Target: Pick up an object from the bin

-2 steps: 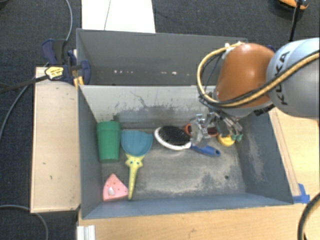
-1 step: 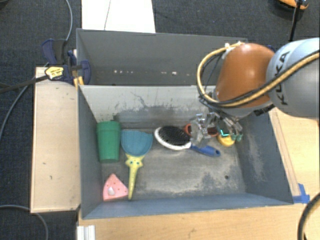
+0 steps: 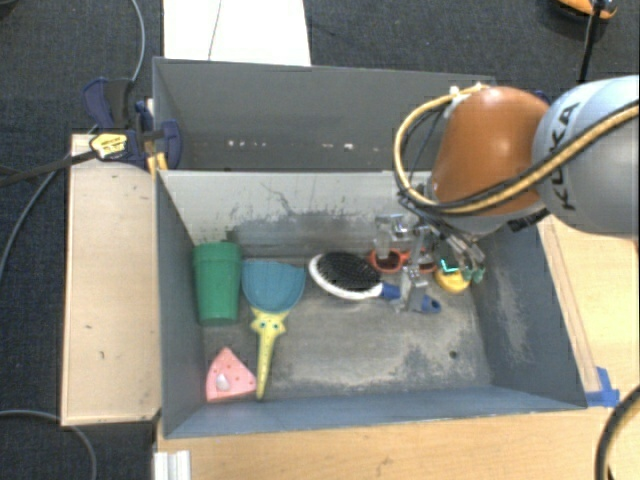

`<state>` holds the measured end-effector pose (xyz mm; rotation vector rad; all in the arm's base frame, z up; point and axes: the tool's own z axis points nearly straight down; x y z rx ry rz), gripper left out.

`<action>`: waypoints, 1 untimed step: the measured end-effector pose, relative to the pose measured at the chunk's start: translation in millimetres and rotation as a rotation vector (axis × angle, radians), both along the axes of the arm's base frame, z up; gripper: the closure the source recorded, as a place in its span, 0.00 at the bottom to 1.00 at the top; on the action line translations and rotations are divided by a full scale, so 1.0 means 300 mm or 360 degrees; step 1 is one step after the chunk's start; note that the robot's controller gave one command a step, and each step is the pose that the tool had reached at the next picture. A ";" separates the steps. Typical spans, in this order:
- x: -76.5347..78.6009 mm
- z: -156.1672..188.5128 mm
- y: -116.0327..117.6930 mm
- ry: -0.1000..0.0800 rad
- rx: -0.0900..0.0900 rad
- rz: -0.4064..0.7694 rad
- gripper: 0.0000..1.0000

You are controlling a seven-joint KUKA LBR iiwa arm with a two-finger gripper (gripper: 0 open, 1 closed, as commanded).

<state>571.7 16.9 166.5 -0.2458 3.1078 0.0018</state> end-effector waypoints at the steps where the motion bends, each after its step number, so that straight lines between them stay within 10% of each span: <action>1: 0.000 0.000 0.000 0.0000 0.0000 0.0000 0.00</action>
Offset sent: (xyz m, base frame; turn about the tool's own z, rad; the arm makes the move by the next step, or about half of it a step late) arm 0.0090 0.0061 -0.0855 0.0118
